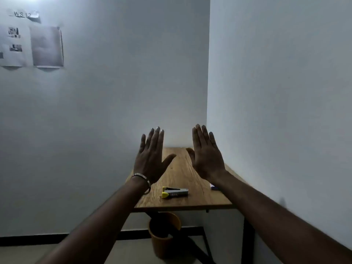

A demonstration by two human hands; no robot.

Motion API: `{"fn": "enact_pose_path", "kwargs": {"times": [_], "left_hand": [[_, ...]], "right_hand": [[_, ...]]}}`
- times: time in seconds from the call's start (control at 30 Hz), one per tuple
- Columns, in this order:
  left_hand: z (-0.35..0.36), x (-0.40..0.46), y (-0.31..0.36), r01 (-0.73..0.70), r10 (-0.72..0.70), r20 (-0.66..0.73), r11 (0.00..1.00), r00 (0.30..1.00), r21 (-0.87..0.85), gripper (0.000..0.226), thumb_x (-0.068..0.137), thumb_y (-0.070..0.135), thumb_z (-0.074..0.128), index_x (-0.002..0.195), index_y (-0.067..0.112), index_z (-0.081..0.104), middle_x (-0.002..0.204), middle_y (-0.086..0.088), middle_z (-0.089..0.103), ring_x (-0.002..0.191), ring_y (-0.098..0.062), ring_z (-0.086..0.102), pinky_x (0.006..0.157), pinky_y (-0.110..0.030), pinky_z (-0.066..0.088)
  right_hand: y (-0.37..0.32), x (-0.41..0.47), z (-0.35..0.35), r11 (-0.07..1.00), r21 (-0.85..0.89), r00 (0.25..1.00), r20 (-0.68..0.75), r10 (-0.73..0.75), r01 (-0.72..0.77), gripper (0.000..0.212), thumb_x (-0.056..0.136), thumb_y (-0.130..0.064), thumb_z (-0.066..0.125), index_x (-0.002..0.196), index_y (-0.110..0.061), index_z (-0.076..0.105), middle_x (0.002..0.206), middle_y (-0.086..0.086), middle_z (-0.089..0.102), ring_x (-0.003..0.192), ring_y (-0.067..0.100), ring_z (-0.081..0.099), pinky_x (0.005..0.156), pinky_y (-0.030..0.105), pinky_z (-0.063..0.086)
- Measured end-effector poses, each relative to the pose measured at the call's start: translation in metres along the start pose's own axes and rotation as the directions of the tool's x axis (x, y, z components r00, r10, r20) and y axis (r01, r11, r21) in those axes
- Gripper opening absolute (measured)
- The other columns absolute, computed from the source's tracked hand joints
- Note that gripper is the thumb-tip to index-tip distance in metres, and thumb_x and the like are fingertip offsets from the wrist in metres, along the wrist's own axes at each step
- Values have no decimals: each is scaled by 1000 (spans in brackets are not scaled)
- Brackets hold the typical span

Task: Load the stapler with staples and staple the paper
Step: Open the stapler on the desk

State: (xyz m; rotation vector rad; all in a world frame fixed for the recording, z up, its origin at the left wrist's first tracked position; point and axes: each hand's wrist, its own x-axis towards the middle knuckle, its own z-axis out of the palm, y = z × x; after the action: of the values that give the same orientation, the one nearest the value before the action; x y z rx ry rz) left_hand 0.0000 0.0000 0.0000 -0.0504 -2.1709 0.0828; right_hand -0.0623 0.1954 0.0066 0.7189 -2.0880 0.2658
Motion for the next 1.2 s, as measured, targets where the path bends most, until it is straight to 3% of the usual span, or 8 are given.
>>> {"fn": "enact_pose_path", "kwargs": {"times": [0.13, 0.23, 0.4, 0.63, 0.77, 0.97, 1.1, 1.2], "left_hand": [[14, -32, 1, 1, 0, 13, 1000, 1000, -20, 80, 94, 67, 16, 146, 10, 36, 147, -12, 46, 140, -27, 39, 121, -46, 18], [28, -49, 1, 1, 7, 119, 998, 993, -68, 72, 92, 69, 15, 133, 20, 47, 128, -3, 61, 114, -21, 59, 105, -37, 41], [50, -64, -4, 33, 16, 422, 994, 906, -109, 64, 89, 70, 27, 127, 26, 54, 126, 1, 61, 109, -18, 60, 91, -34, 44], [59, -65, -13, 118, 51, 579, 961, 813, -250, 53, 85, 66, 47, 114, 25, 63, 111, 4, 59, 92, -12, 55, 79, -31, 52], [65, -57, -18, 140, 70, 597, 945, 799, -297, 42, 87, 56, 57, 115, 25, 63, 110, 5, 57, 90, -10, 54, 79, -30, 52], [74, -52, -21, 218, 42, 567, 898, 823, -383, 46, 85, 44, 68, 125, 23, 61, 116, 3, 59, 92, -9, 55, 69, -13, 37], [78, -51, -23, 344, -37, 499, 768, 866, -540, 56, 77, 25, 80, 129, 22, 59, 122, -1, 58, 94, -10, 59, 73, -11, 45], [77, -49, -23, 380, -92, 435, 665, 896, -643, 70, 69, 15, 85, 131, 25, 56, 123, -1, 57, 90, -10, 63, 69, -10, 50]], "right_hand": [[-8, -26, 13, 1000, -27, 996, 85, 7, -4, 68, 102, -50, 16, 156, -10, 21, 164, 10, 20, 154, 26, 7, 123, 38, -3], [-13, -42, 29, 1000, -6, 983, 182, -24, 25, 62, 103, -49, 23, 152, -12, 32, 155, 11, 40, 147, 28, 30, 124, 42, 10], [-22, -60, 50, 992, 127, 922, 381, -73, 26, 50, 103, -47, 30, 139, -16, 47, 132, 6, 58, 117, 26, 53, 101, 40, 41], [-19, -64, 62, 969, 237, 815, 574, -79, -73, 42, 102, -46, 37, 110, -18, 67, 110, 2, 59, 100, 20, 52, 83, 35, 40], [-18, -54, 63, 952, 297, 810, 575, -116, -75, 35, 102, -42, 41, 111, -19, 67, 109, 0, 59, 97, 15, 50, 85, 33, 41], [-23, -48, 68, 913, 363, 808, 585, -68, -186, 27, 100, -39, 49, 107, -19, 65, 104, -1, 59, 93, 12, 51, 85, 32, 42], [-26, -47, 72, 828, 444, 812, 583, 22, -342, 26, 96, -41, 57, 107, -19, 65, 99, -4, 63, 87, 11, 58, 74, 28, 46], [-27, -40, 74, 725, 520, 796, 603, 63, -452, 31, 91, -39, 66, 115, -19, 64, 106, -2, 68, 93, 10, 63, 77, 26, 52]]}}
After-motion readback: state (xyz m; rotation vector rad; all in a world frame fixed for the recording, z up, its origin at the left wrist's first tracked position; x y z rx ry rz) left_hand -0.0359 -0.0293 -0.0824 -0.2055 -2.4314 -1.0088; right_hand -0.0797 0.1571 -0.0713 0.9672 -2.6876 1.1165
